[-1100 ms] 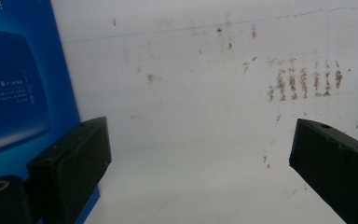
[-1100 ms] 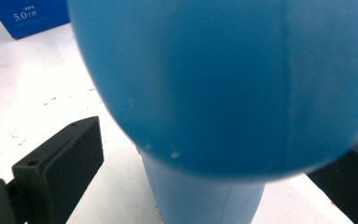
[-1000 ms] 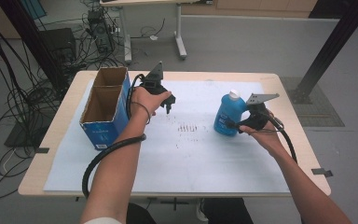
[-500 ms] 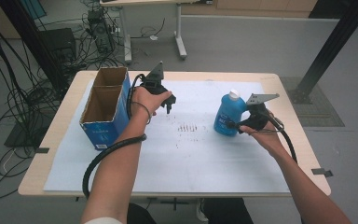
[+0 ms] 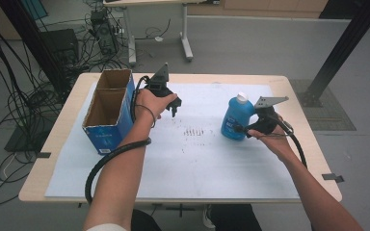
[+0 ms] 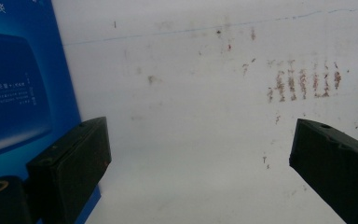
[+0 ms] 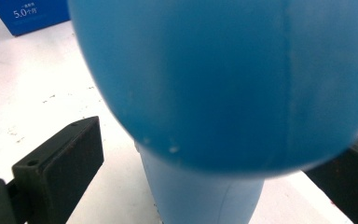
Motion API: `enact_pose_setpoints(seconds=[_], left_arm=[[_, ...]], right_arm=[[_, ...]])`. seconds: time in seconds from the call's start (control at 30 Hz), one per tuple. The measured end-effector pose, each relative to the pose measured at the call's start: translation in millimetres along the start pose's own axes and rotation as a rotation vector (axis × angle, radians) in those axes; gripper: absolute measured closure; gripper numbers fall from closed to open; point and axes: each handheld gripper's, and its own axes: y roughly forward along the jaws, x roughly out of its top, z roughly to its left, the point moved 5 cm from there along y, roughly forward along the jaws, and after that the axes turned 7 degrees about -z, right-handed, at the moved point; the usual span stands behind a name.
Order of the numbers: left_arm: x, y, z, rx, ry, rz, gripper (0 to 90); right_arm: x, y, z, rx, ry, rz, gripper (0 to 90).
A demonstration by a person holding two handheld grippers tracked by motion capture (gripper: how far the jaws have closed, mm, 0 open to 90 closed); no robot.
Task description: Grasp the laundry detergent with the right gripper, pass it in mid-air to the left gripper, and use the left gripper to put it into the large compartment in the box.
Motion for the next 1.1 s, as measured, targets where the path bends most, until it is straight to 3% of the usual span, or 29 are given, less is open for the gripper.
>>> enact_pose_setpoints(seconds=[0.47,1.1], left_arm=[[-0.4,0.2,0.6,0.002,-0.001,0.001,5.7],[-3.1,4.0,4.7,0.007,-0.008,0.005,5.7]], right_arm=[[-1.9,1.3,-0.5,0.012,0.004,-0.004,4.9],[-8.0,9.7,-0.3,0.051,0.010,-0.033,24.9]])
